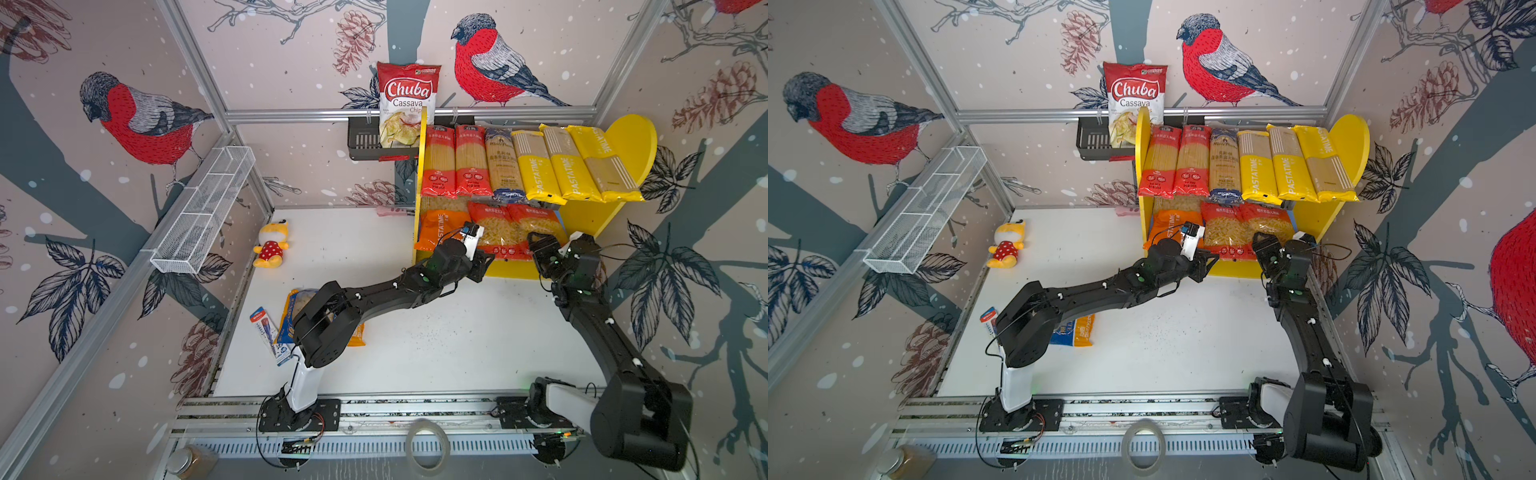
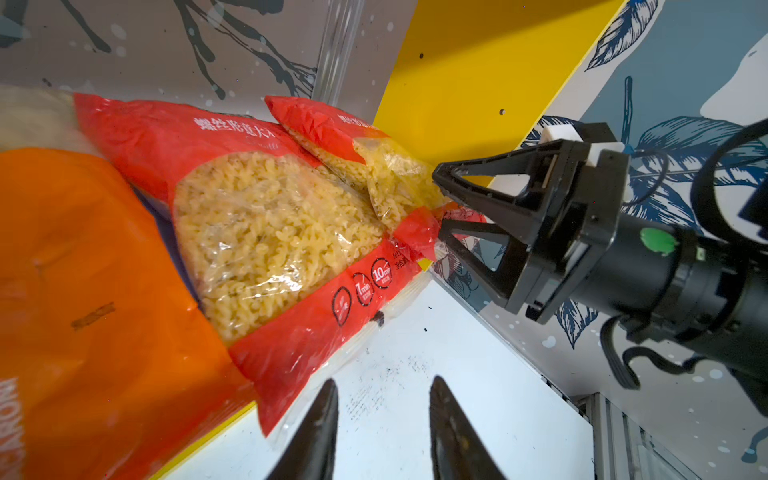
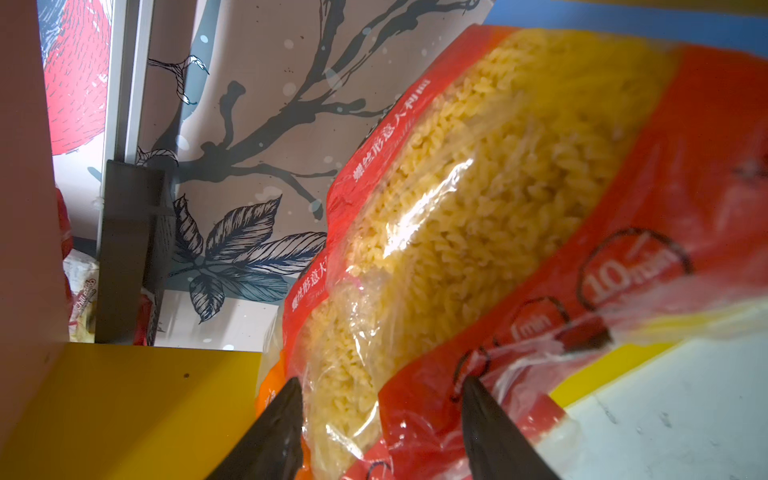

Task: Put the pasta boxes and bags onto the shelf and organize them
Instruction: 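Push the fusilli bag deeper onto the shelf beside the other fusilli bag with both grippers, then open both grippers and withdraw them from the shelf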

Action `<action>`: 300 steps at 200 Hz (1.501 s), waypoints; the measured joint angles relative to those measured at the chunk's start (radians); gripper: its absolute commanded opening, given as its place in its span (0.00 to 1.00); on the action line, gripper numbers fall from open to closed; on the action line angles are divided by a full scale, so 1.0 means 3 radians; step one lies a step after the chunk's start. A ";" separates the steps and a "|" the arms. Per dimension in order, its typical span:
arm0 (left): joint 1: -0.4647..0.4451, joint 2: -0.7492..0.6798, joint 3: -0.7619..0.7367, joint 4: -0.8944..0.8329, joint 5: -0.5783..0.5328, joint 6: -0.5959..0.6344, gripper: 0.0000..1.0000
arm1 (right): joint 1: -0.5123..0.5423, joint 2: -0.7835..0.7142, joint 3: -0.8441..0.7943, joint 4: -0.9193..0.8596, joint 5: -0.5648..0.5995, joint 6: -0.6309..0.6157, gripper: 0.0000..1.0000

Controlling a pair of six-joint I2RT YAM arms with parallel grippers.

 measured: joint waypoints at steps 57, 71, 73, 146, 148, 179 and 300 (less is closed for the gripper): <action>0.0001 -0.0319 -0.0392 0.0156 0.0006 -0.0084 0.37 | -0.0320 0.0220 -0.0004 0.0070 -0.0135 -0.0123 0.62; 0.0011 -0.0395 -0.0500 0.0205 0.0006 -0.0106 0.37 | -0.0397 0.0256 -0.0066 0.0114 -0.0181 -0.0120 0.63; 0.0014 -0.0403 -0.0512 0.0215 0.0008 -0.0118 0.37 | -0.0399 0.0262 -0.0064 0.0114 -0.0196 -0.0120 0.63; 0.0042 -0.0598 -0.0872 0.0378 0.0046 -0.0305 0.37 | -0.0374 -0.0417 -0.0183 -0.0270 -0.0435 -0.0285 0.70; 0.0041 -0.0605 -0.0885 0.0388 0.0046 -0.0318 0.37 | -0.0365 -0.0445 -0.0205 -0.0284 -0.0435 -0.0285 0.70; 0.0033 -0.0739 -0.1138 0.0506 0.0032 -0.0348 0.37 | -0.0092 -0.0804 -0.0666 -0.0337 -0.0393 -0.0244 0.61; 0.0053 -0.1820 -0.2394 0.0409 -0.0671 -0.0251 0.37 | 0.0458 0.0123 -0.0500 0.0526 -0.0066 -0.0085 0.36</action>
